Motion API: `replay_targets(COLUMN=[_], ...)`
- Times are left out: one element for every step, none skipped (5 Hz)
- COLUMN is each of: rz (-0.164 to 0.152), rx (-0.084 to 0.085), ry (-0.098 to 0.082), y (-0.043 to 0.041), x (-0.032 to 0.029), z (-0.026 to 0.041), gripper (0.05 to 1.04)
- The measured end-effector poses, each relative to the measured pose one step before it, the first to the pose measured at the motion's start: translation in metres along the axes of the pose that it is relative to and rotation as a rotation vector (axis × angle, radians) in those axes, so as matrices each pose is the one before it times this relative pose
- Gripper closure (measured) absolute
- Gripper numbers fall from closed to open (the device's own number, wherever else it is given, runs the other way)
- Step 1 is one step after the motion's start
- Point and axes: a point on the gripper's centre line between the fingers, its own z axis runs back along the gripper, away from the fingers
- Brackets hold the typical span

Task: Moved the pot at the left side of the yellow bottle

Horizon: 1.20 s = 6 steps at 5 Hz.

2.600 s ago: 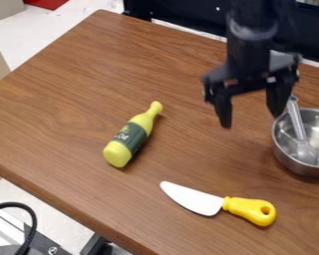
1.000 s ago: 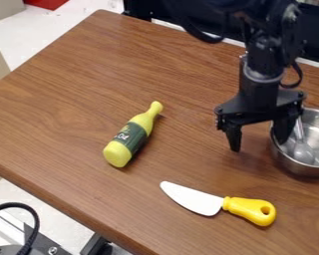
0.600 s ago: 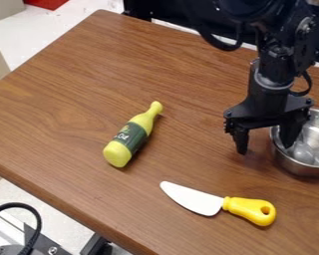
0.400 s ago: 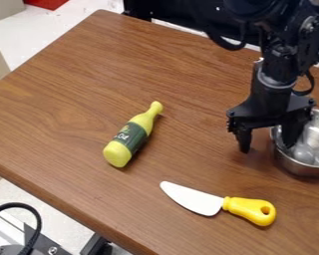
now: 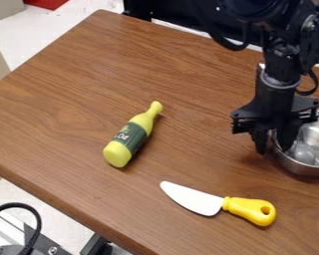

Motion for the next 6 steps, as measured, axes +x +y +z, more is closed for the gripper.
replay_targets(rz=[-0.0116,0.0511,0.0509,0.0284,0.0926,0.0589], rx=[0.0134,0.0154,-0.0015,-0.0090,-0.0138,-0.0045], ry=[0.0220,-0.0149,-0.0256,-0.0001,-0.0282,-0.0137], y=[0.00419,0.00372,0.00013,0.00077,0.00538,0.00396], x=[-0.00241,-0.00087,-0.00071,0.00214,0.00647,0.01097], z=[-0.00093,-0.00136,0.00037,0.00024,0.00491,0.00374], gripper=[0.943,1.022,1.024,1.024,1.024,1.025])
